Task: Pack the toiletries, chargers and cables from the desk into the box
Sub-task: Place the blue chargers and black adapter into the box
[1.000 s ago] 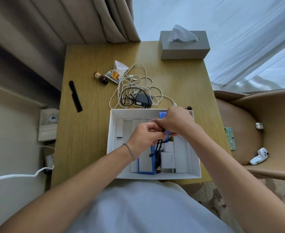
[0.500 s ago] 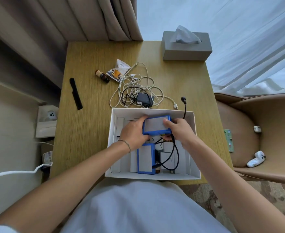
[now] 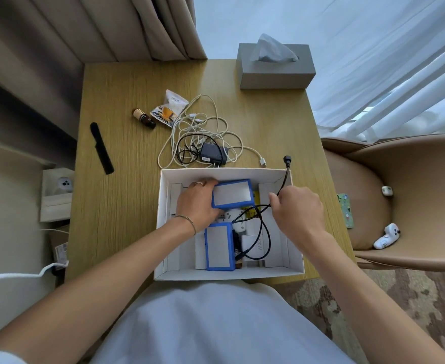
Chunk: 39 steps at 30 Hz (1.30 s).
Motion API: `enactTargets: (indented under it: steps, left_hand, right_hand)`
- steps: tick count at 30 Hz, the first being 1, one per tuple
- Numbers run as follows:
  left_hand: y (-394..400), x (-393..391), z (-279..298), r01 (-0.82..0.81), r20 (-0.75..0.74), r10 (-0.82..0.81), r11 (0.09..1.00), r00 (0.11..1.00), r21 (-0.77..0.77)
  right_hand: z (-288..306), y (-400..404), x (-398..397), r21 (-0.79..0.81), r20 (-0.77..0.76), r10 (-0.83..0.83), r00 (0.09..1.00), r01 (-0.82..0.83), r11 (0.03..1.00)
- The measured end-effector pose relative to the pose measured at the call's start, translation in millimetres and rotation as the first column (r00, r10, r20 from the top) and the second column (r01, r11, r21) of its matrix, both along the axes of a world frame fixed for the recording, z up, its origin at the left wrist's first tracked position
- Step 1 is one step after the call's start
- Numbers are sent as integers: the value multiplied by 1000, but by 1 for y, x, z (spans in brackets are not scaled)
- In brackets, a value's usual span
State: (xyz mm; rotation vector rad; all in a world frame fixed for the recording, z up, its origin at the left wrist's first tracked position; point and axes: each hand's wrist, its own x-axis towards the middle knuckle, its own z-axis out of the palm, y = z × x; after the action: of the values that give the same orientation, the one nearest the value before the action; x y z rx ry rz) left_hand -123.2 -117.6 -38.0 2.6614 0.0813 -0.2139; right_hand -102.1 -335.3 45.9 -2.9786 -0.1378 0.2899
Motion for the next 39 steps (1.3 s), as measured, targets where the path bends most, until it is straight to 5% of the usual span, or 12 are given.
enactTargets:
  steps: [4,9,18,22,27,33,39]
  left_hand:
    - [-7,1,3,-8,0,8,996,1000,86]
    - [-8,-5,2,-41,-75,41,999,996,8]
    - [-3,-10,3,-63,-86,53,992,995,-111]
    - [0,-8,3,-54,-92,43,991,995,-121]
    - [5,-6,4,-58,-140,40,990,989,-129]
    - [9,-2,7,-37,-206,3,987,979,-159]
    - [7,-4,13,-32,-172,14,994,985,-101]
  right_hand:
    - [1,16,13,-73,18,-33,999,34,997]
    - [3,25,10,-104,22,71,997,-69,992]
    - [7,41,7,-363,-224,270,936,-337,869]
    - [10,37,4,-315,-131,408,903,-429,847]
    - [6,17,1,-74,84,458,885,-453,889]
    - [-4,19,6,-297,-225,423,878,-475,828]
    - [-5,33,23,-304,-254,615,746,-665,682]
